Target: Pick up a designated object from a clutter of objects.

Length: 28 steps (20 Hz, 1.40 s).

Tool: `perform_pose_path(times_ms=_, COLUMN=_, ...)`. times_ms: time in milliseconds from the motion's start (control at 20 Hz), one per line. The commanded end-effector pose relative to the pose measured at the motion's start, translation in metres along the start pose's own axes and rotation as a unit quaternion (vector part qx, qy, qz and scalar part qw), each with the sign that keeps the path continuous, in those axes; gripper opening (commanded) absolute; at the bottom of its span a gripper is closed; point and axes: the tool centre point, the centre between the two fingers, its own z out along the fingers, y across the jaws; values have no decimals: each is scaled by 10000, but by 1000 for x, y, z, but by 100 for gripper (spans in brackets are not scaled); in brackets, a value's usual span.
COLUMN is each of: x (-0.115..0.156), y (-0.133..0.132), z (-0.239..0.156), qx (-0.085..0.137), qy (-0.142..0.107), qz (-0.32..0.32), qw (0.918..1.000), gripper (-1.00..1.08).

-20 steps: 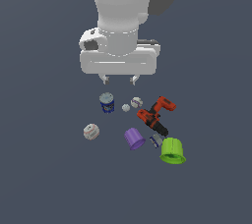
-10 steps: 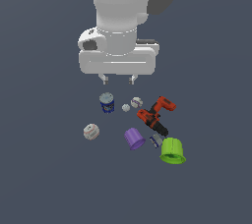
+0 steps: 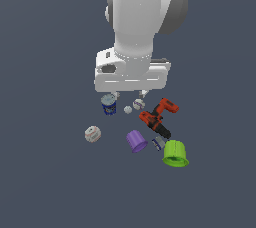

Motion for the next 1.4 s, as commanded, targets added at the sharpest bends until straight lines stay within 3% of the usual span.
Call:
perform_pose_path(times_ms=0, x=8, y=-13, z=18, qx=-33, qy=-31, qz=-250, qw=9997, gripper=68)
perform_pose_path(times_ms=350, x=30, y=-68, z=86, qx=-101, qy=-123, qz=-1192, qw=9927, gripper=68)
perform_pose_path(times_ms=800, x=36, y=-142, z=173, qx=-54, qy=-208, qz=-2328, qw=9723, gripper=68)
perform_pose_path(times_ms=1100, x=32, y=-172, z=208, qx=1, qy=-232, qz=-2757, qw=9609, gripper=68)
perform_pose_path(times_ms=1350, x=30, y=-184, z=220, qx=27, qy=-240, qz=-2916, qw=9562, gripper=68)
